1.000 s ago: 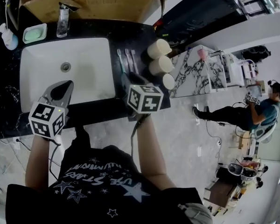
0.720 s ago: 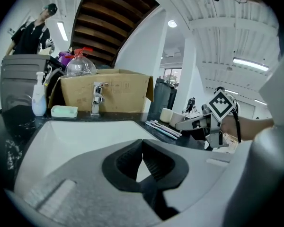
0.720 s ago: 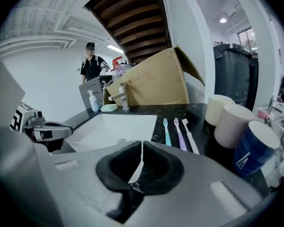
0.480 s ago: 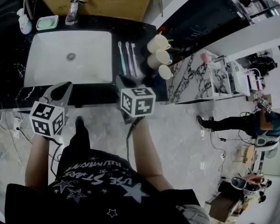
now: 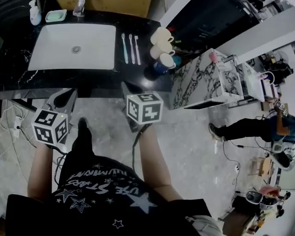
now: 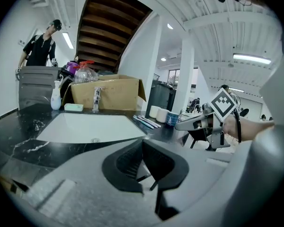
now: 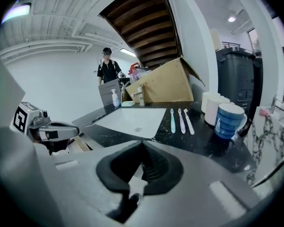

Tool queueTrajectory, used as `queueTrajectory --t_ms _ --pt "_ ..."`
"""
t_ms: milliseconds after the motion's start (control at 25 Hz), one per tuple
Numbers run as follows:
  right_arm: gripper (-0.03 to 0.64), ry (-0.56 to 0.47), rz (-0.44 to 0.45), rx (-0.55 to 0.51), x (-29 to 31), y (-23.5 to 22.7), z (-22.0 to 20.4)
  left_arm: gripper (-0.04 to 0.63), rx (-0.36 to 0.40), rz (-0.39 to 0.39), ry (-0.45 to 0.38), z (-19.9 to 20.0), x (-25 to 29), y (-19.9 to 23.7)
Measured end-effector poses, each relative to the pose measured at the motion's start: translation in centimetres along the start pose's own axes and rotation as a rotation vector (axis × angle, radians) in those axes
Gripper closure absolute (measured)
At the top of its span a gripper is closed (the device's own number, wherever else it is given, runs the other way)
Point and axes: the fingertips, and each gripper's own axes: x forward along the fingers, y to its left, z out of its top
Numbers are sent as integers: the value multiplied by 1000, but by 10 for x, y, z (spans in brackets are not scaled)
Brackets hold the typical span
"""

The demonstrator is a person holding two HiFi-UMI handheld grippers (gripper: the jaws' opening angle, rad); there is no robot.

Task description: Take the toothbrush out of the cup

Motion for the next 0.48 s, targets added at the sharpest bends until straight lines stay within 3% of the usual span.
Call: queueTrajectory --t_ms 480 --pt "612 -25 10 10 -74 24 -59 586 -7 23 13 -50 -55 -58"
